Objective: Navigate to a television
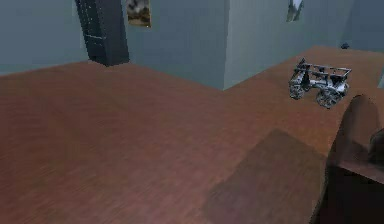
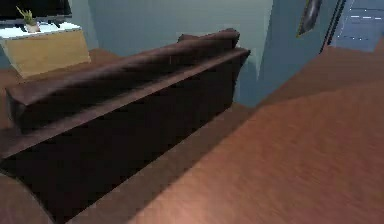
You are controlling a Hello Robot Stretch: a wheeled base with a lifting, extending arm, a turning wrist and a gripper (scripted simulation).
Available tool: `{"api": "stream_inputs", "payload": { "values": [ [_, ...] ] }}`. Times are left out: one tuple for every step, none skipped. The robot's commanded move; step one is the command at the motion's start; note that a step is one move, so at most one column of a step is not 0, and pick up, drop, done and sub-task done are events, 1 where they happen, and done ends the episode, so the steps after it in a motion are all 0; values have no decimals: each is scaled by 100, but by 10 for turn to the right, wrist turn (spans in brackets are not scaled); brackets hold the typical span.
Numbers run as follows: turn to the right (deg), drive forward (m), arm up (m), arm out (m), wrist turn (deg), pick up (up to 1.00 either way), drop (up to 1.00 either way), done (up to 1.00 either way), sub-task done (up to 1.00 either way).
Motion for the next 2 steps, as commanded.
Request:
{"api": "stream_inputs", "payload": {
  "values": [
    [0, 90, 0, 0, 0, 0, 0, 0, 0],
    [450, 0, 0, 0, 0, 0, 0, 0, 0]
  ]
}}
